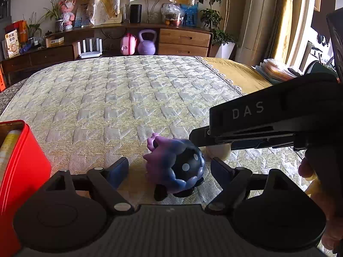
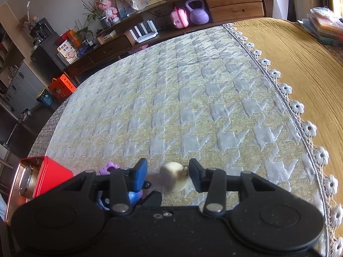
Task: Organize rigid objects
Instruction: 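Grasp the blue-purple plush toy with the left tool while the right tool grasps the cream ball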
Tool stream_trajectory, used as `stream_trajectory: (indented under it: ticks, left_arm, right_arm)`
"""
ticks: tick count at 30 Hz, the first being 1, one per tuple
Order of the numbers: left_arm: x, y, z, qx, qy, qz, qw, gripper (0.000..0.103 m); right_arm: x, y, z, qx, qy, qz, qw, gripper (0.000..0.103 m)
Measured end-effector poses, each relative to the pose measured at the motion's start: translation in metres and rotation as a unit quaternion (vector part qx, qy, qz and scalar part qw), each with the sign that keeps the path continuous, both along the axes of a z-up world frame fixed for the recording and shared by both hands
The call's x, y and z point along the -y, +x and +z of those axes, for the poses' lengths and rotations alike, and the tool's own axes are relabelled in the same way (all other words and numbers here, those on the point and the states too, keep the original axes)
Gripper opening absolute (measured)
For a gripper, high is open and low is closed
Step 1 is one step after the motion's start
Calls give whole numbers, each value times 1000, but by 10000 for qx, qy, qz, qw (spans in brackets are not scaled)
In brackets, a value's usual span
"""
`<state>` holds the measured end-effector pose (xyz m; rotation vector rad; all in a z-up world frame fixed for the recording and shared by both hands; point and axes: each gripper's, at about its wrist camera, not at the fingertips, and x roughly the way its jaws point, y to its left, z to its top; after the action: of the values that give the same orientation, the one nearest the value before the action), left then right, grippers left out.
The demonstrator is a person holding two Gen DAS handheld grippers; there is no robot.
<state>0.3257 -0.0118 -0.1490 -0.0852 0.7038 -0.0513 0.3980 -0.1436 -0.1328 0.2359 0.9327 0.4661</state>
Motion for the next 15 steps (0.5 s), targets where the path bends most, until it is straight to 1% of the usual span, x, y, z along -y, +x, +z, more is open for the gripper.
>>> stream_trajectory:
  ticks: [2,4,7,10,15]
  left_arm:
    - [2,-1,0,21,16,-55,10000,71]
    - [3,0,1,23,15,-66,10000,67]
    - [1,0,3,21,-53,-120,9999,54]
    - [-1,0,6,-26,-89,-136,9999,53]
    - [-8,-3,9,-90,-160,-96,9998,53]
  right_arm:
    - [-1,-1,0,13,-17,-1,10000,37]
    - [0,-3,0,4,-8,-40,10000,34]
    - [0,-5,0,2,-11,-66,10000,28]
    - [0,-9,0,4,-26,-108,9999,25]
    - [2,-14,3,13,-17,-164,9999,25]
